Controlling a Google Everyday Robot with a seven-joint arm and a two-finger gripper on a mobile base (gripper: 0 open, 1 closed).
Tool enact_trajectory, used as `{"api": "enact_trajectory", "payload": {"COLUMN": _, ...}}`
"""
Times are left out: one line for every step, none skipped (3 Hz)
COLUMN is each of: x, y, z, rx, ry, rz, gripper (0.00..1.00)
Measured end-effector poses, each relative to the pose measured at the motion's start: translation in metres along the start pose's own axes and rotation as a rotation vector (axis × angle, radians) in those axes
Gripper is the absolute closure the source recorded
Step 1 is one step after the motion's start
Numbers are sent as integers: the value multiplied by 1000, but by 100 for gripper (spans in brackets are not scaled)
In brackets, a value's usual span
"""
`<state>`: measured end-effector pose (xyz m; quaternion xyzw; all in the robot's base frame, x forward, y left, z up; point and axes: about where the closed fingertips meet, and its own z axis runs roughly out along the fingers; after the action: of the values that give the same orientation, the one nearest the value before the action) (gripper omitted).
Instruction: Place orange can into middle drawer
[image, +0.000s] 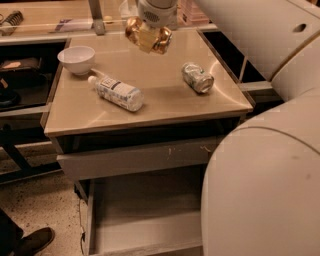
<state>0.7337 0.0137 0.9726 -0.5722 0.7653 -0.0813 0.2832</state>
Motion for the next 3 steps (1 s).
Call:
{"api": "enact_trajectory", "payload": {"x": 7, "y": 3, "z": -1, "rx": -11, "ry": 24, "rz": -7, "gripper": 100}}
{"api": "enact_trajectory", "payload": {"x": 30, "y": 29, "z": -21, "rx": -44, "ry": 70, "rz": 33, "gripper": 100}}
{"api": "enact_trajectory", "payload": {"x": 60, "y": 68, "z": -40, "rx": -88, "ry": 127, "rz": 88, "gripper": 100}}
